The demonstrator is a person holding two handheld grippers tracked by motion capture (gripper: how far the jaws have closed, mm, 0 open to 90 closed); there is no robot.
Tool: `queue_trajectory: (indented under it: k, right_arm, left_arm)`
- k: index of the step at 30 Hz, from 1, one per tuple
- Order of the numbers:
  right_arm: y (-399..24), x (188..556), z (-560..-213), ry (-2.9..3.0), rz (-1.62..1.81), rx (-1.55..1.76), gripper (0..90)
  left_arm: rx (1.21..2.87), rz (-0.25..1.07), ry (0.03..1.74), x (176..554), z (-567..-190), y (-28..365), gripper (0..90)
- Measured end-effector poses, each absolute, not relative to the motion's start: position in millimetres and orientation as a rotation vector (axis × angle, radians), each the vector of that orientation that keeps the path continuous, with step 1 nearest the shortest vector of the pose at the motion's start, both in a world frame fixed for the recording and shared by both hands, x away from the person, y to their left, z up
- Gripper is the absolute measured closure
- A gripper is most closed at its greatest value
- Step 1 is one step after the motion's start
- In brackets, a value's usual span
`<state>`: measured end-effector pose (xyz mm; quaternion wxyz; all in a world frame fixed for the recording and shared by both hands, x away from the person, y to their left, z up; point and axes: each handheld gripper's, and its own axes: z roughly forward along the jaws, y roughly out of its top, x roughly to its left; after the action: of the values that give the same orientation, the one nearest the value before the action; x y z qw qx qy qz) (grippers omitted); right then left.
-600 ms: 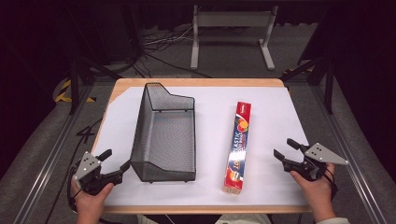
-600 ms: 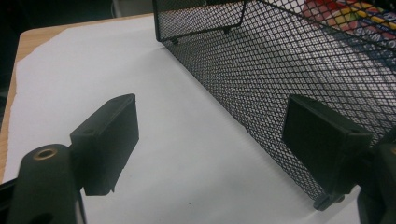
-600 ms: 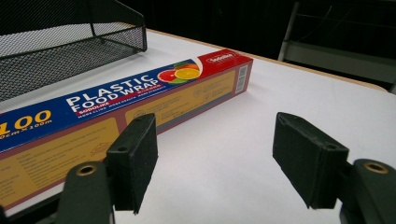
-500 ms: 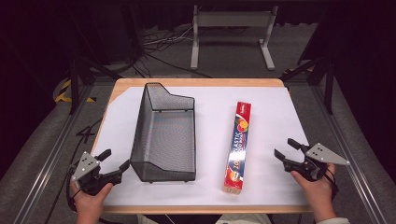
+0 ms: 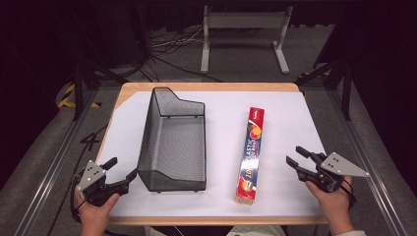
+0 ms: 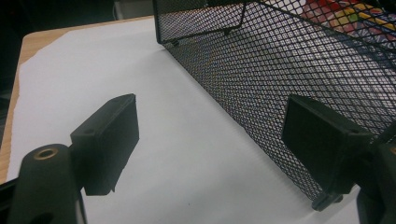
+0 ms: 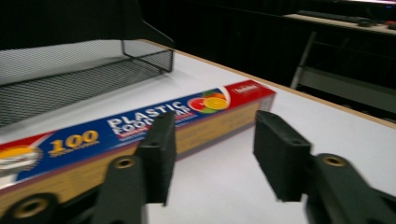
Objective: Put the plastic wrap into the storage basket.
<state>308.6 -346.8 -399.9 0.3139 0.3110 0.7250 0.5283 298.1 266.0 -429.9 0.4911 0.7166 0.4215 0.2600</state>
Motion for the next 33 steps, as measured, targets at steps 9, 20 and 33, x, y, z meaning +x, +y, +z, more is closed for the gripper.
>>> queue_trajectory:
  k: [9,20,33]
  right_arm:
    - [-331,299,-385,2.061,1.439,0.742,90.0]
    - [-306,294,-371,2.168,1.482,0.656,90.0]
    - [-266,301,-359,2.277,1.541,0.572,90.0]
  left_arm:
    - [1.74,0.634,1.013,296,-428,265,19.9]
    - [1.755,0.629,1.019,296,-430,264,20.0]
    - [1.764,0.633,1.019,297,-430,263,20.0]
